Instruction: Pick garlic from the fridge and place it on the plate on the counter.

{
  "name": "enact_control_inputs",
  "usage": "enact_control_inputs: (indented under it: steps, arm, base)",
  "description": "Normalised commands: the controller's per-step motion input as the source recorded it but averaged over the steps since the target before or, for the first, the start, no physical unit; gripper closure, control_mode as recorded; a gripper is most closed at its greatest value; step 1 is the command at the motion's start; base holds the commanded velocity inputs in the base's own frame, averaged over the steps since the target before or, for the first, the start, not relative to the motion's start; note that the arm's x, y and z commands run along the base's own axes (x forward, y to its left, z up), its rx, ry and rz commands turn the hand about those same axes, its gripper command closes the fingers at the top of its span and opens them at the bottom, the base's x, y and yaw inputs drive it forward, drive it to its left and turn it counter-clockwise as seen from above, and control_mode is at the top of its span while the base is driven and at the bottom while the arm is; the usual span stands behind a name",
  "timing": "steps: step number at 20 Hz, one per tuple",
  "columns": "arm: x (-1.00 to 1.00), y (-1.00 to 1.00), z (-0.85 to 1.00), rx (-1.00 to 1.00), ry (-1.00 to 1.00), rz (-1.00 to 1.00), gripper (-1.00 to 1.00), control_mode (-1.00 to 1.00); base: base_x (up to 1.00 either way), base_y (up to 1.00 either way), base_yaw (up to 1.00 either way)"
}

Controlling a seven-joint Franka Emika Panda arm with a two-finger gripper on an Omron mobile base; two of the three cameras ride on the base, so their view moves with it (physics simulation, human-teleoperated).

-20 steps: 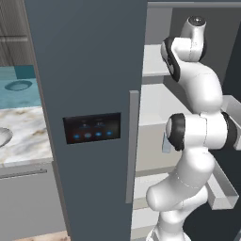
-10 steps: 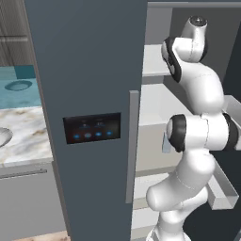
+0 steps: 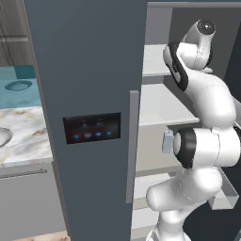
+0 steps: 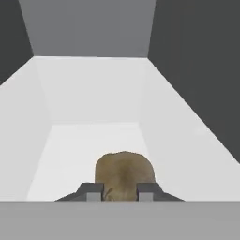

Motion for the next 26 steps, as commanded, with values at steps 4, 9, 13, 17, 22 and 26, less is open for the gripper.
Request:
enact_control_inputs:
  steps: [4, 9, 13, 17, 22, 26]
  arm:
    - [-0.54, 0.34, 0.02, 0.00, -0.16, 0.00, 1.00, -1.00]
    - [-0.61, 0.18, 0.49, 0.00, -0.04, 0.00, 1.00, -1.00]
    - [-0.78, 0.14, 0.48, 0.00, 0.00, 0.00, 1.00, -1.00]
    - [-0.98, 0.13, 0.26, 0.00, 0.04, 0.00, 1.00, -1.00]
    - [-1.00, 0.22, 0.01, 0.00, 0.08, 0.00, 1.00, -1.00]
    - [-1.00, 0.23, -0.01, 0.00, 0.02, 0.00, 1.00, -1.00]
  base:
    - [0.00, 0.00, 0.00]
    - [0.00, 0.00, 0.00]
    - [0.00, 0.00, 0.00]
    - [0.00, 0.00, 0.00]
    - [0.00, 0.00, 0.00]
    - [0.00, 0.00, 0.00]
